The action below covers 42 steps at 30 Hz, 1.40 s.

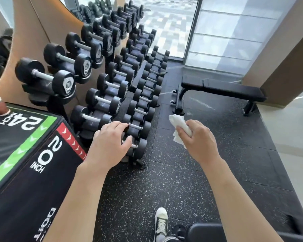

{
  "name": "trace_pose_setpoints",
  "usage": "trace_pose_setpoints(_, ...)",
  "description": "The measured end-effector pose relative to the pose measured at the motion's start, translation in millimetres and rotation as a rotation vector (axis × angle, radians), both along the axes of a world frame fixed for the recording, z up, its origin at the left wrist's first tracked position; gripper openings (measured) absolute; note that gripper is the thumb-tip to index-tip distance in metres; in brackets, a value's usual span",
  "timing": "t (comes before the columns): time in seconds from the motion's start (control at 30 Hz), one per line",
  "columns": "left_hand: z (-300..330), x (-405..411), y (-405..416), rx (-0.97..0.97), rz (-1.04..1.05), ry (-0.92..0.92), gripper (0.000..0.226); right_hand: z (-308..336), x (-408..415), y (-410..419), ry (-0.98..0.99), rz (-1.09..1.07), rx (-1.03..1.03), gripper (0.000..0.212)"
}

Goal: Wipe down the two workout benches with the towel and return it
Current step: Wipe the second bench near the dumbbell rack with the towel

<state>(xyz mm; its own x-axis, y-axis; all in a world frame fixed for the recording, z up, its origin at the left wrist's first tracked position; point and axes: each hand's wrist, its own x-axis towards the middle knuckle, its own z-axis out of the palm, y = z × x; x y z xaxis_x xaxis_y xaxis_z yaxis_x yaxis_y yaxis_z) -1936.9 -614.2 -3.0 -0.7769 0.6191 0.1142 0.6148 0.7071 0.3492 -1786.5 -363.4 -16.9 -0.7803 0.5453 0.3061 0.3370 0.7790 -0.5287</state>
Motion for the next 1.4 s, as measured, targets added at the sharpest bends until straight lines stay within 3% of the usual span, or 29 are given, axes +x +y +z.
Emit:
trace_pose_setpoints(0.3,-1.2,-53.1,78.6,0.047,-0.028,-0.031,0.047,-7.1,-51.6,77.9,0.032,-0.022,-0.023,0.028)
trace_pose_setpoints(0.67,26.5,-100.1,285.1,0.016,-0.107,0.003,0.048,2.1,-83.6,270.6,0.103,-0.114,-0.1,0.028)
trace_pose_setpoints(1.4,26.5,-101.6,600.3,0.021,-0.524,0.055,0.049,5.6,-9.9,493.1,0.178,-0.492,-0.079,0.028)
